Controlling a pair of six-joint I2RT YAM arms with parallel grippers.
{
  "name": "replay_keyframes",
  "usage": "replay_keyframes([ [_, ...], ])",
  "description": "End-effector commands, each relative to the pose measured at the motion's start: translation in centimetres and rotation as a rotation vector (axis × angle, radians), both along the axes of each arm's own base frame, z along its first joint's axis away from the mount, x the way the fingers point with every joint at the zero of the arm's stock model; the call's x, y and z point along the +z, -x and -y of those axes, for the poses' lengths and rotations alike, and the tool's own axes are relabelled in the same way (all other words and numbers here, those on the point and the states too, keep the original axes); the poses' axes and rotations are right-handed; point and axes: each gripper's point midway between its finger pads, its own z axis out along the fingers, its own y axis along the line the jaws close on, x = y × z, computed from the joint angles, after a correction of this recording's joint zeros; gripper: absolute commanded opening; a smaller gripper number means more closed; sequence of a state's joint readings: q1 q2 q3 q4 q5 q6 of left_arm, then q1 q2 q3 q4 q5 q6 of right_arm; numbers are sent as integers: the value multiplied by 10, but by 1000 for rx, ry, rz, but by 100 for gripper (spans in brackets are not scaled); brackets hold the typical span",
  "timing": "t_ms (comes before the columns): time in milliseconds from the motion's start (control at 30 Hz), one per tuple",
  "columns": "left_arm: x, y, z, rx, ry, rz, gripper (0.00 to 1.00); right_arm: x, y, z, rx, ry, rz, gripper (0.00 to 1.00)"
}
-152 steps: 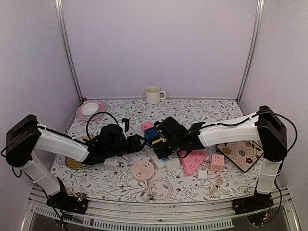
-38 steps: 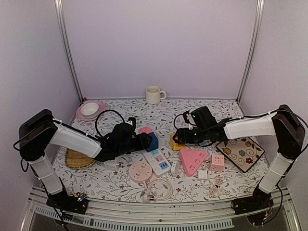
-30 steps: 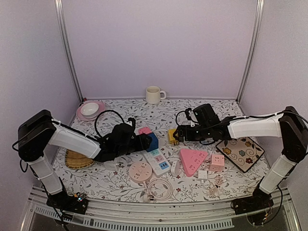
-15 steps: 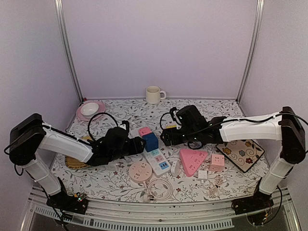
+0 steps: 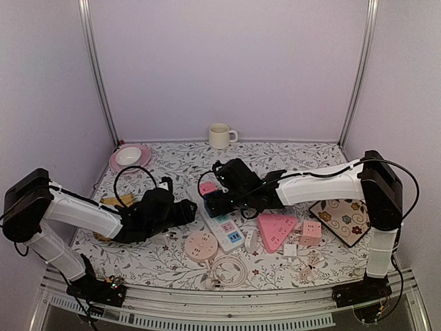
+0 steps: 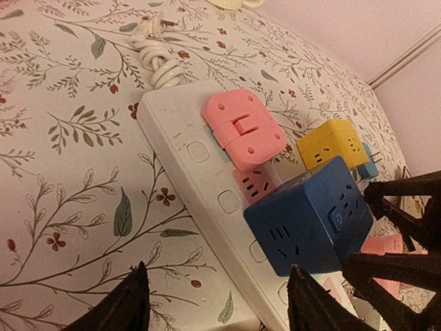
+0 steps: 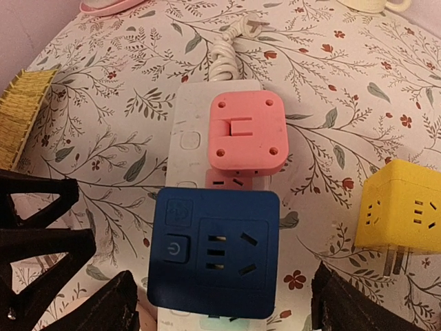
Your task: Pull the plug off the socket
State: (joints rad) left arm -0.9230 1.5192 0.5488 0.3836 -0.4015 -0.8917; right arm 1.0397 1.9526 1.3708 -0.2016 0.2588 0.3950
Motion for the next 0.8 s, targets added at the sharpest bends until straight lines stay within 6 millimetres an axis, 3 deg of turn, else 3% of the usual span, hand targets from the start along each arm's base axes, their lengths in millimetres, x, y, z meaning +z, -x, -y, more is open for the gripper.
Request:
replay_keyframes([
  [0, 5, 4, -3, 16, 9, 19, 68, -7, -7, -9, 6, 52, 22, 89],
  [200, 5, 5, -6, 19, 7, 22, 68, -17, -10, -16, 11, 76, 12, 83],
  [433, 8, 5, -6, 18, 13, 30, 68, -21, -8, -17, 20, 90, 5, 64],
  [567, 9, 5, -5, 12, 14, 32, 69, -20, -3, -16, 25, 97, 5, 51],
  [767, 9, 4, 1, -8, 21, 31, 68, -10, 11, -14, 35, 84, 10, 44],
])
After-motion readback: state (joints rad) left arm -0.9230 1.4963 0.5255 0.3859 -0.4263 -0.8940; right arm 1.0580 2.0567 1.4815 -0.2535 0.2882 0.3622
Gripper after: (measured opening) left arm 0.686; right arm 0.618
